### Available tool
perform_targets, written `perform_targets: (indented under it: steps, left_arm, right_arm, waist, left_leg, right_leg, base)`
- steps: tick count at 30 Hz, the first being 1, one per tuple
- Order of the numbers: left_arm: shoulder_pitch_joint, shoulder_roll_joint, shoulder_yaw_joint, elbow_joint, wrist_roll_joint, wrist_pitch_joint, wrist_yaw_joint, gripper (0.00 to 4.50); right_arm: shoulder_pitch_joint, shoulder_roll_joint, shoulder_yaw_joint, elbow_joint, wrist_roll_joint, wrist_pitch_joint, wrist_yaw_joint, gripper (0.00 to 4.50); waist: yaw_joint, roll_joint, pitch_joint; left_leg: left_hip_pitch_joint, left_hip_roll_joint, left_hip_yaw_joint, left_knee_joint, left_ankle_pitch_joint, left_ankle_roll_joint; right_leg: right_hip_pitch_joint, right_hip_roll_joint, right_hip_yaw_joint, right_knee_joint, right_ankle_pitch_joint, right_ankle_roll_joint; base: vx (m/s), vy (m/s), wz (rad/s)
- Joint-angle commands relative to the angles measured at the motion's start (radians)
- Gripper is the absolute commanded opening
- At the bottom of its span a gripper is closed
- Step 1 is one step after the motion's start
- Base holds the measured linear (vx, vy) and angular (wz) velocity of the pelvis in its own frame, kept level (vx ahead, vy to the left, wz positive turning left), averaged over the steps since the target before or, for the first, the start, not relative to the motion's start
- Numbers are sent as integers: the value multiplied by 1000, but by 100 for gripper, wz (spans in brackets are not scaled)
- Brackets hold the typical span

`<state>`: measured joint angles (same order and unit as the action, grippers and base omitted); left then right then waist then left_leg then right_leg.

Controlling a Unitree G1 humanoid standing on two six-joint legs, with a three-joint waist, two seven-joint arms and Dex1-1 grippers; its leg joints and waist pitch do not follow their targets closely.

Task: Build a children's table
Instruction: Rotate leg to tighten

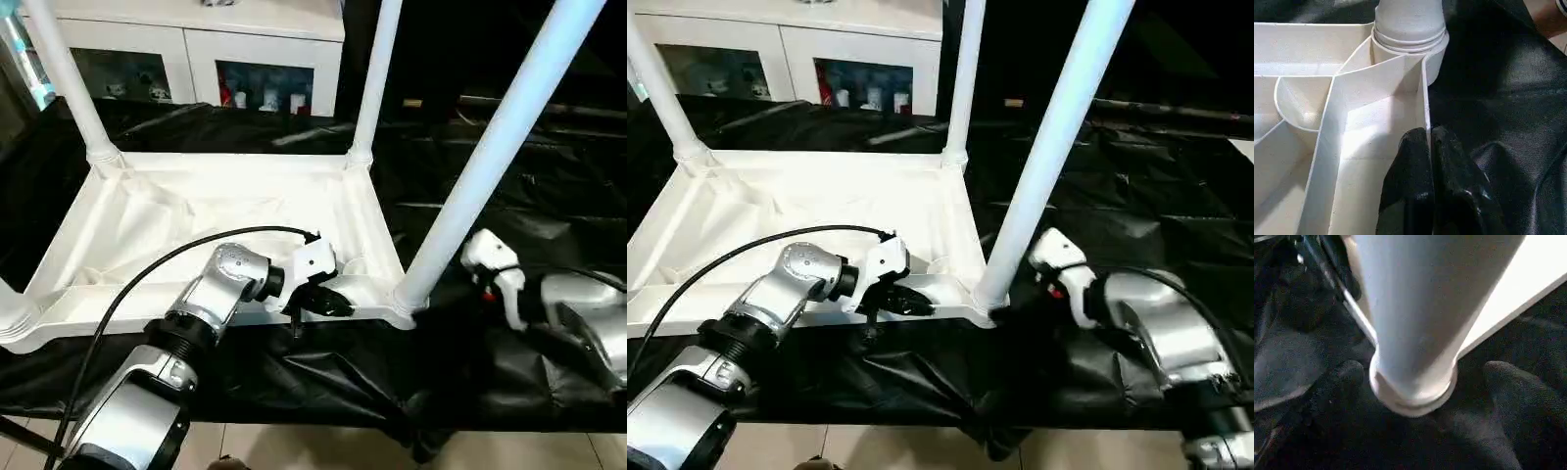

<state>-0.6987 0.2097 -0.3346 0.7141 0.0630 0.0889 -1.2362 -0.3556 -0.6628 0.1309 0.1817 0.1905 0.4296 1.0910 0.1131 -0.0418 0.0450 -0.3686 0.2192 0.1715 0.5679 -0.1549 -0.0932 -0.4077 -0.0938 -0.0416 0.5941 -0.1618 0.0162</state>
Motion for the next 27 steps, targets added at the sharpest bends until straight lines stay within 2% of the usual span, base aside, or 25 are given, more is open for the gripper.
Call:
perform_targets:
  steps: [1, 6, 10, 16, 18, 27]
  left_arm:
    - [3, -11, -20, -19, -9, -10, -18, 0]
    - [4, -10, -19, -18, -7, -11, -15, 0]
    - [6, -7, -18, -21, -6, -10, -14, 0]
    - [8, -4, -17, -22, -7, -9, -15, 0]
    - [9, -3, -16, -22, -7, -10, -15, 0]
    - [13, 0, -14, -26, -11, -8, -15, 0]
  right_arm:
    - [-10, 7, -9, 10, 7, -2, 2, 428]
    - [-30, 45, 8, 36, 10, -11, -9, 428]
    - [-46, 61, 2, 57, 14, -15, -16, 382]
    - [-55, 78, 0, 70, 16, -16, -14, 345]
    - [-58, 85, 0, 77, 16, -16, -20, 315]
    - [-57, 112, 5, 92, 23, -12, -22, 247]
  waist:
    - [-3, -6, -61]
    - [-4, -9, -60]
    - [-6, -8, -60]
    - [-6, -8, -60]
    - [-6, -8, -60]
    - [-10, -7, -60]
  left_leg:
    - [9, 5, 11, -60, -288, 37]
    - [9, 5, 11, -61, -293, 36]
    - [9, 4, 11, -61, -295, 30]
    - [9, 4, 11, -61, -293, 30]
    - [9, 4, 11, -61, -294, 30]
    - [9, 3, 11, -62, -301, 27]
  right_leg:
    - [46, -30, 20, -71, -255, -200]
    - [46, -32, 19, -72, -272, -199]
    - [45, -31, 19, -72, -281, -196]
    - [45, -31, 19, -73, -287, -189]
    - [45, -31, 19, -72, -285, -191]
    - [45, -31, 19, -73, -297, -188]
  base:
    - [0, 0, 0]
    - [0, 0, 0]
    - [0, 0, 0]
    - [0, 0, 0]
    - [0, 0, 0]
    - [0, 0, 0]
